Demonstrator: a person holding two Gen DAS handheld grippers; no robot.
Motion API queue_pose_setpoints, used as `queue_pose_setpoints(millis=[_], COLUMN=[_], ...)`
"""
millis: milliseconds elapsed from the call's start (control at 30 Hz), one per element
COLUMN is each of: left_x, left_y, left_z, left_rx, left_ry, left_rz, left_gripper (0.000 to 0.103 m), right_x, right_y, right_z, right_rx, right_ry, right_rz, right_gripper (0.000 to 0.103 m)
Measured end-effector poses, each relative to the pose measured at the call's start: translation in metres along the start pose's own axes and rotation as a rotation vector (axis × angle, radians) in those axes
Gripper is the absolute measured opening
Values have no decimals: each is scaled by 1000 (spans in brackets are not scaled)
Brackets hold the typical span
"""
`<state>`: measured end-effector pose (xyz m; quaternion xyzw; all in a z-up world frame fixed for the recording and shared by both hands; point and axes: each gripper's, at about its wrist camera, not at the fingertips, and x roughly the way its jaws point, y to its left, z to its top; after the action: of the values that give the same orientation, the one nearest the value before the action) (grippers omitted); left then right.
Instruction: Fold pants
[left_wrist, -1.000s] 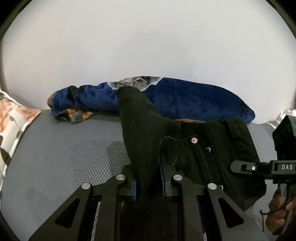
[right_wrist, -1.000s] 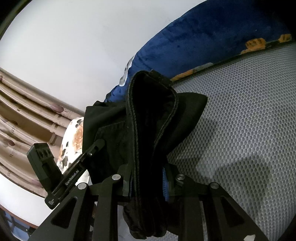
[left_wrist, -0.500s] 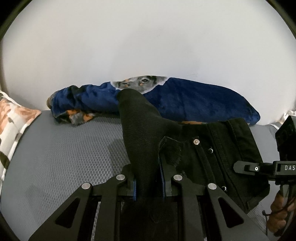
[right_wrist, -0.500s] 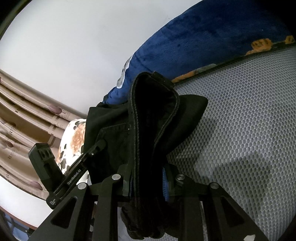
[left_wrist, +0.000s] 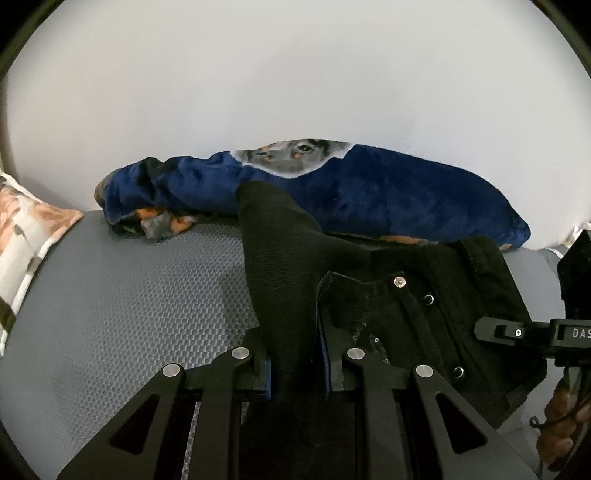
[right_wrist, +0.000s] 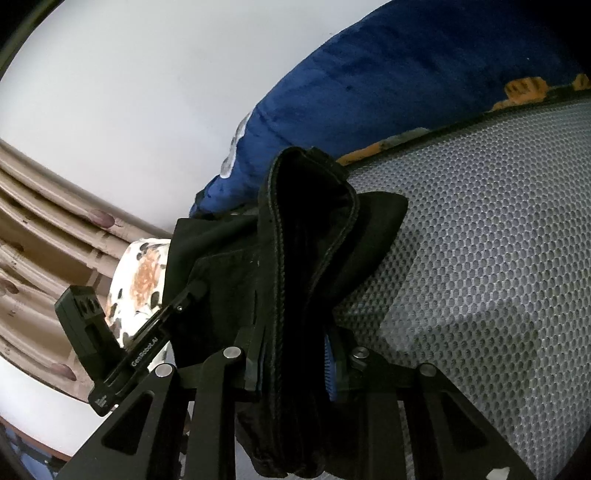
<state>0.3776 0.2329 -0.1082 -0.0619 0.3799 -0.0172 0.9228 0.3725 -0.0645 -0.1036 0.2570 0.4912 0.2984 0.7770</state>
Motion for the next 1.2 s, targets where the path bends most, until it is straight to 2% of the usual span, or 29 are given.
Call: queue_pose_setpoints(millis=[400,667,767,1000,1200], left_x=[13,18,19,23,24], left_y=[8,9,12,19,24], left_z=[-10,-21,-22,-21,-21], left_rx=[8,12,-3,-45,-76], left_ry=[-12,-61,-63,-47,-48], left_rz=[34,79,74,54,70], left_gripper=[23,30,32,39,45], right_x=[20,38,44,56,57], right_y=[5,28,36,41,39], right_z=[-8,-22,-28,-36,-38], right_rx=[-45,-134,-181,-213,-222], right_ry=[-50,-119,-151,-201,-219], right_rz=[-116,-222,-264,-307,-320], right_gripper=[22,22,23,25,27])
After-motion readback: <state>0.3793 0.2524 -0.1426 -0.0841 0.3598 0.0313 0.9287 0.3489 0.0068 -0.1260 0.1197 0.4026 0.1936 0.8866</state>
